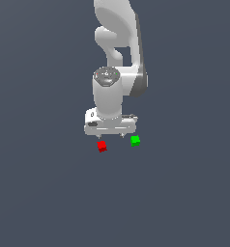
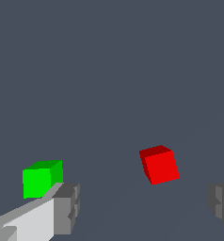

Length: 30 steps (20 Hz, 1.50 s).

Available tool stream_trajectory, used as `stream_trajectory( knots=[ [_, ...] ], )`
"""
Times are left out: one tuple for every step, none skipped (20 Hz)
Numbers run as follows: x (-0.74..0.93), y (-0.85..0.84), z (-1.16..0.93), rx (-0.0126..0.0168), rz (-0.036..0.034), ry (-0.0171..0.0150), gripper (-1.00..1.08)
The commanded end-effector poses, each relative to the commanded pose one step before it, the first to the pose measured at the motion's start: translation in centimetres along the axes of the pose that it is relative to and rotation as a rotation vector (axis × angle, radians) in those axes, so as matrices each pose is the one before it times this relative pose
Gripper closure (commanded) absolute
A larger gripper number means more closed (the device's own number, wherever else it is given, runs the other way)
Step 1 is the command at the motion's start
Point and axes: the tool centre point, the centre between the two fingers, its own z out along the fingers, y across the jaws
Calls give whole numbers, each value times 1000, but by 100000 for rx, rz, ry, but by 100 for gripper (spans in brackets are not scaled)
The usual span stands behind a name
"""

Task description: Stack the red cube on top of the green cube.

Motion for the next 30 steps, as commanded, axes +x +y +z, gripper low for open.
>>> stream_trajectory(
  knots=[
    [-404, 644, 1006, -106, -3453, -304, -92],
    [-179, 294, 467, -52, -1658, -119, -92],
    [-190, 316, 500, -56, -1775, -127, -92],
    [-200, 340, 534, -61, -1892, -135, -92],
    [-197, 340, 533, -62, -1887, -135, -92],
    [-184, 322, 503, -60, -1777, -127, -92],
    [-170, 304, 473, -58, -1668, -119, -92],
    [-157, 286, 443, -56, -1558, -111, -92],
    [-143, 267, 412, -54, -1449, -103, -92],
    [-131, 249, 381, -52, -1335, -95, -92],
    [-117, 230, 349, -49, -1223, -87, -92],
    [-104, 210, 318, -47, -1112, -79, -92],
    [-91, 192, 285, -45, -995, -71, -92],
    [-78, 171, 253, -42, -881, -63, -92],
    [-66, 151, 220, -39, -766, -55, -92],
    [-55, 130, 187, -35, -649, -47, -92],
    [-43, 108, 154, -30, -533, -39, -92],
    [-33, 86, 120, -24, -412, -30, -92],
    [-22, 59, 86, -18, -300, -22, -92],
    [-12, 34, 51, -11, -182, -14, -92],
    [-2, 7, 17, -4, -69, -5, -92],
    [-14, -37, -67, 43, 464, -51, -92],
    [-1, 2, 34, 0, 0, 0, -92],
    [-3, 6, 102, 0, 0, 0, -92],
    [-5, 10, 169, 0, 0, 0, -92],
    [9, -25, 229, -16, -67, 7, -92],
    [-10, 17, 303, 0, 0, 0, -92],
    [-13, 20, 369, 0, 0, 0, -92],
    [-1, -15, 426, -15, -67, 7, -92],
    [-4, -12, 490, -15, -67, 7, -92]
  ],
)
